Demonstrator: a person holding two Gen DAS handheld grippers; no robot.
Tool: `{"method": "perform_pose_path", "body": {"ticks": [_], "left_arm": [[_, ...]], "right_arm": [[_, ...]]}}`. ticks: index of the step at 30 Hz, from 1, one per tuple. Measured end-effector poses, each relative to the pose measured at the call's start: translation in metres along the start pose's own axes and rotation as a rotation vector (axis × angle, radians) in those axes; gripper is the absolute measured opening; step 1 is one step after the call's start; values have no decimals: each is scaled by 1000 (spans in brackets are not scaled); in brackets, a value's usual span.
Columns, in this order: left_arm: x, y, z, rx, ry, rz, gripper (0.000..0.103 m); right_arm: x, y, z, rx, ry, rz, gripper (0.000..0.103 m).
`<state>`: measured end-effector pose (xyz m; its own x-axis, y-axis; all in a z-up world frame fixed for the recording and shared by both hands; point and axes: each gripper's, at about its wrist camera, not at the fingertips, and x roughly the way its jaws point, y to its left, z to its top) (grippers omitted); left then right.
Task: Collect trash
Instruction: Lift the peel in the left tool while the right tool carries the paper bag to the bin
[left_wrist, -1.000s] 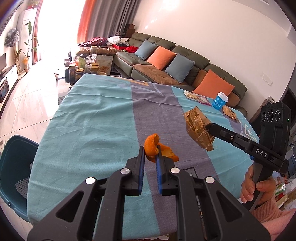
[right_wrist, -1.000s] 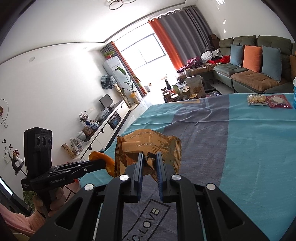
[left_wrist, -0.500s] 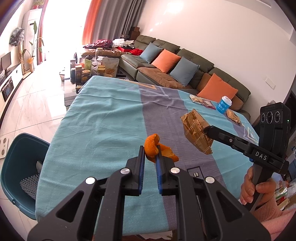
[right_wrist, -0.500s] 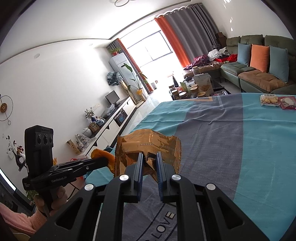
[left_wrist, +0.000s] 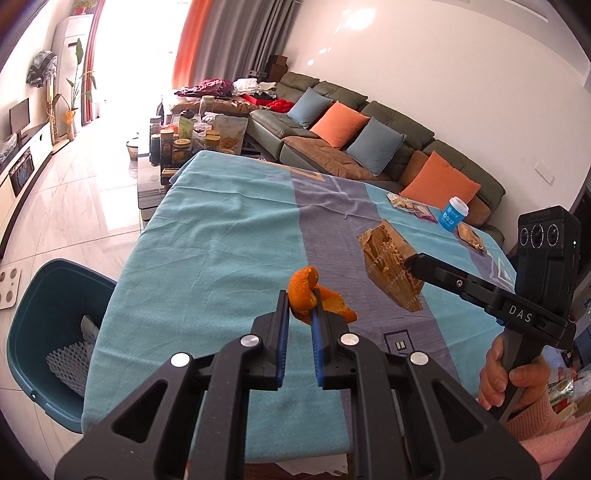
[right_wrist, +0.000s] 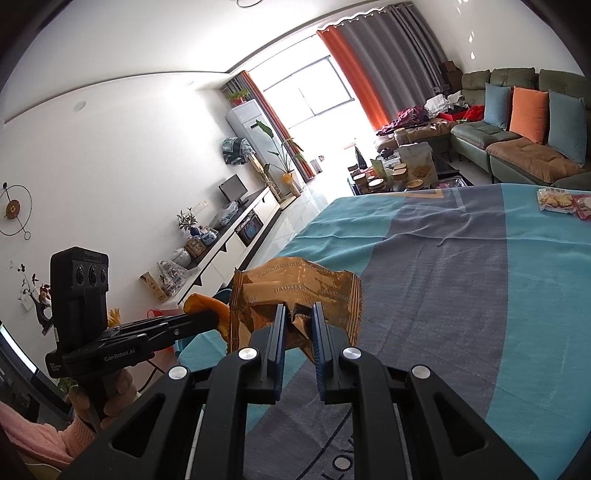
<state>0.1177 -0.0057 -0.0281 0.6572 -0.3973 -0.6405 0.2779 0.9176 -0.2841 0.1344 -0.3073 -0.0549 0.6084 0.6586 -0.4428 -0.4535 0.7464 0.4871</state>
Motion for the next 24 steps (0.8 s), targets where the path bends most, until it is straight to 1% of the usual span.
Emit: {"method": "perform_pose_path", "body": {"ticks": [24], "left_arm": [[-10, 22, -6, -38, -13, 35, 12]], "right_arm": [[25, 18, 1, -22, 37, 44, 12]]}}
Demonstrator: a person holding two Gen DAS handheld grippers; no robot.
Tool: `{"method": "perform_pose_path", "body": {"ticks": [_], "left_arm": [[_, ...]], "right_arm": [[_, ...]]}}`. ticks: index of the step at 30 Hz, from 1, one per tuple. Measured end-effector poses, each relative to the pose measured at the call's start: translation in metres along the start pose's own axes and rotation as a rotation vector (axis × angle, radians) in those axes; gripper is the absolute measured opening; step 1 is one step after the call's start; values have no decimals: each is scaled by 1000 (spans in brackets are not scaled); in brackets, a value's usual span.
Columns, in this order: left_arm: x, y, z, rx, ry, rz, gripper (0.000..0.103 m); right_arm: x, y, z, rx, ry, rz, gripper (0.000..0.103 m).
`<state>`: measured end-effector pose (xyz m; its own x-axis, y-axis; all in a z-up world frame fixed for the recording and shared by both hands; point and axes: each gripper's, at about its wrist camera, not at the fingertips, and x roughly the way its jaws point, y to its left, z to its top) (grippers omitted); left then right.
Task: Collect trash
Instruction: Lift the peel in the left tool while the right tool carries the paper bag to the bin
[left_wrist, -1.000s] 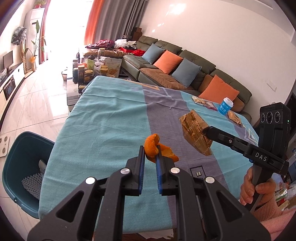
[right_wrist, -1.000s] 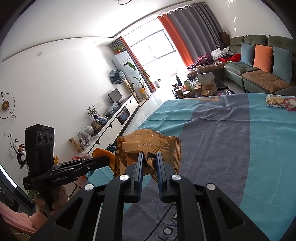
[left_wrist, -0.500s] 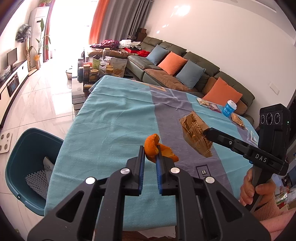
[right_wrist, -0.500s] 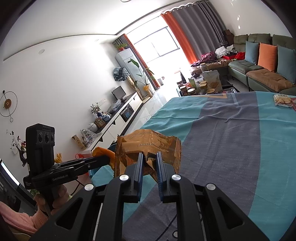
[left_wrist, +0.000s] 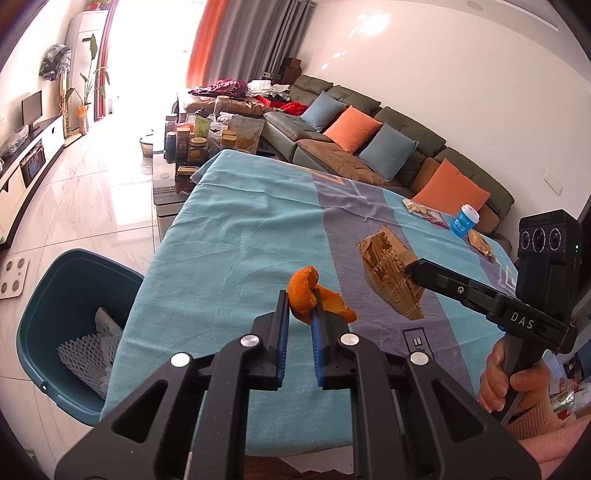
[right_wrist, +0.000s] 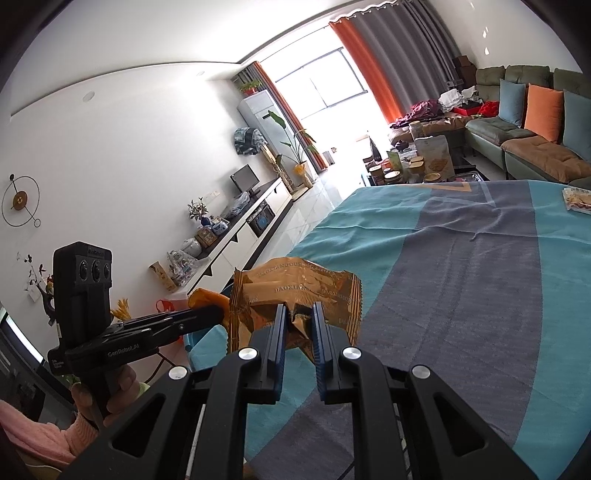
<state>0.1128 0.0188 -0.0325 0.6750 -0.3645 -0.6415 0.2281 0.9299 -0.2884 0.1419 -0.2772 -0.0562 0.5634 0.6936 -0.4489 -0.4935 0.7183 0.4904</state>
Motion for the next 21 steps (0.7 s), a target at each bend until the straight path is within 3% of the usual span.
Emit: {"method": "perform_pose_path", "body": {"ticks": [21], "left_arm": [[-15, 17, -5, -29, -18, 37, 12]], "right_arm": [[15, 14, 1, -22, 23, 35, 12]]}}
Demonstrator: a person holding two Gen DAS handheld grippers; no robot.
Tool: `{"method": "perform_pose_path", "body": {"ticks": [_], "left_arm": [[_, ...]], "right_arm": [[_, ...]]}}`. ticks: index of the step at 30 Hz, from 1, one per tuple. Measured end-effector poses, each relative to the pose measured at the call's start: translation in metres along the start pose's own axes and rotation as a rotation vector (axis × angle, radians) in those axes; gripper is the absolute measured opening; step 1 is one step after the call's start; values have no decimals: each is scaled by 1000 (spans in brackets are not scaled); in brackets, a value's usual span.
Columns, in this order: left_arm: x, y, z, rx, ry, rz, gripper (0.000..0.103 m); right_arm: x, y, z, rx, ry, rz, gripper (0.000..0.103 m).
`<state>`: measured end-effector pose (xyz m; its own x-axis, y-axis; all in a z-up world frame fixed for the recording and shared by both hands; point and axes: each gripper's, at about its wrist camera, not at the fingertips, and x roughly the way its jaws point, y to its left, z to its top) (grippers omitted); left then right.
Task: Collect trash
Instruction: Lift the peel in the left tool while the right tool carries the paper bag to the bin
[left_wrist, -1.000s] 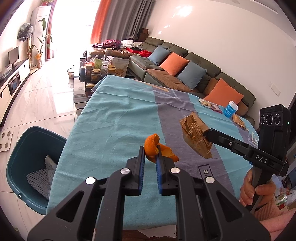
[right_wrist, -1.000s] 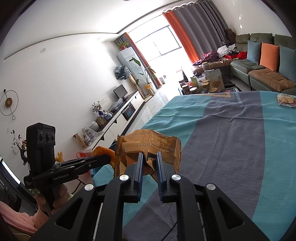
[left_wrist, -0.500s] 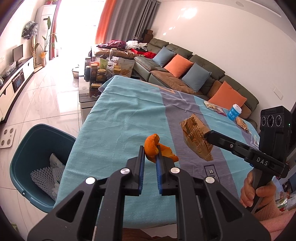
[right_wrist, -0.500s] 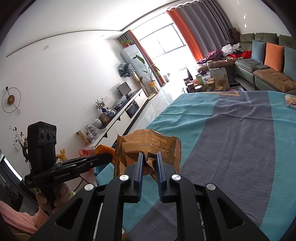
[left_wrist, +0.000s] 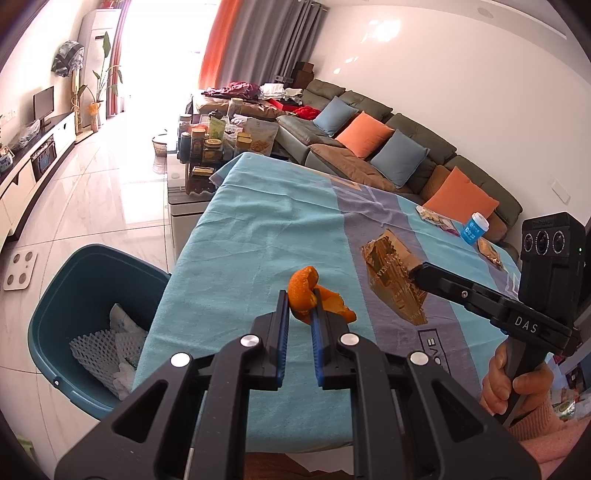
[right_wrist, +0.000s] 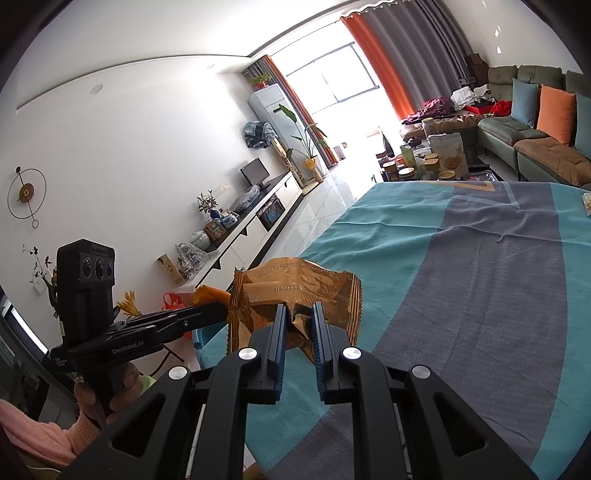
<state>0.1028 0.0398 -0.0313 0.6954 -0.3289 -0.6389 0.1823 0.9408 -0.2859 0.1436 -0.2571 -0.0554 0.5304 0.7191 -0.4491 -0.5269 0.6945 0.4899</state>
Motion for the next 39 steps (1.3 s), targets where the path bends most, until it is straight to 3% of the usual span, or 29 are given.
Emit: {"method": "perform_pose_path", "body": {"ticks": [39], "left_arm": [[-21, 31, -4, -51, -25, 68, 12]], "right_arm": [[24, 19, 4, -25, 32, 49, 12]]}}
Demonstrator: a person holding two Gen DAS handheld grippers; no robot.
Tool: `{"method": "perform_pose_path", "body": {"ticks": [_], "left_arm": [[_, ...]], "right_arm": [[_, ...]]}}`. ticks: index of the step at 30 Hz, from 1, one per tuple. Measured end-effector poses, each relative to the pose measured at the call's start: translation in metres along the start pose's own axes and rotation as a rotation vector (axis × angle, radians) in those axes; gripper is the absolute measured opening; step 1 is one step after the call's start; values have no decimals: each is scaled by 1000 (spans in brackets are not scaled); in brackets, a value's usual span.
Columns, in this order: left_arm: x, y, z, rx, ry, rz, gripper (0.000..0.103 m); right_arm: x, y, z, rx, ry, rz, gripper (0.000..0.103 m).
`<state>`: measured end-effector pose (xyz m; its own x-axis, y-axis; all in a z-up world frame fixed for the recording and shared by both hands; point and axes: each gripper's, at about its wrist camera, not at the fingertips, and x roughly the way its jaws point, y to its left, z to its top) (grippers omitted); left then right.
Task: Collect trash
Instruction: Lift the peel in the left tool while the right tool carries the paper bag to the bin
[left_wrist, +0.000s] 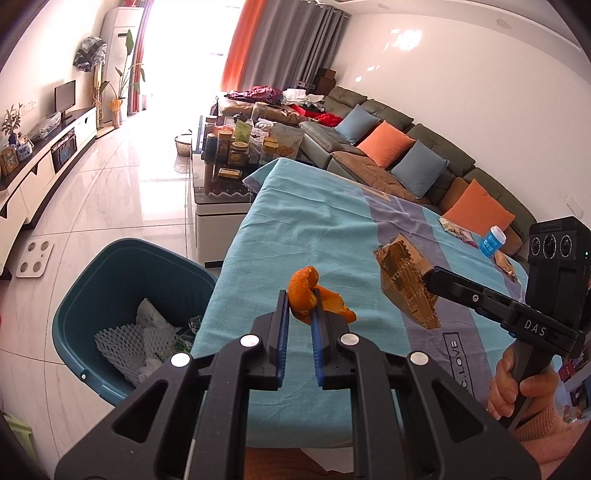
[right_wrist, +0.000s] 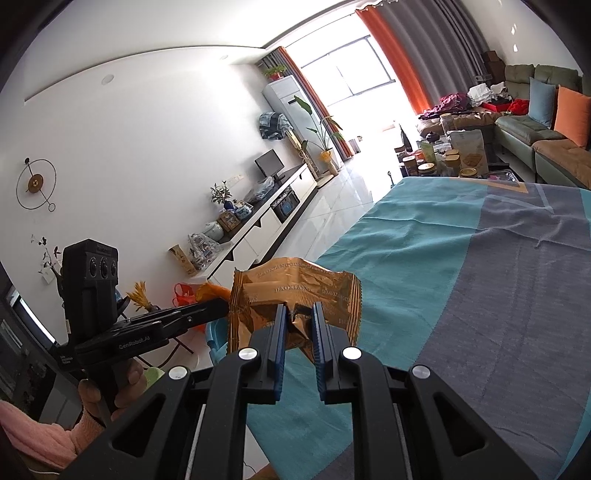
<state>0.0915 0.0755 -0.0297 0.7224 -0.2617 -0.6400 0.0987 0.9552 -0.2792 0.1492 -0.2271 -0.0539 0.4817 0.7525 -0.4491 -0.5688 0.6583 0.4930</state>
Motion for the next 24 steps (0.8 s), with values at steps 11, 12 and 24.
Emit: {"method": "perform_pose_path", "body": {"ticks": [11, 12, 24], "left_arm": [[-4, 12, 0, -18, -8, 22, 12], [-5, 13, 0, -21, -9, 25, 12], [-16, 36, 1, -54, -35, 92, 12]], "right_arm": [[8, 6, 4, -10, 11, 19, 12], [9, 7, 4, -11, 13, 21, 12], [34, 23, 16, -40, 44, 57, 12]]}}
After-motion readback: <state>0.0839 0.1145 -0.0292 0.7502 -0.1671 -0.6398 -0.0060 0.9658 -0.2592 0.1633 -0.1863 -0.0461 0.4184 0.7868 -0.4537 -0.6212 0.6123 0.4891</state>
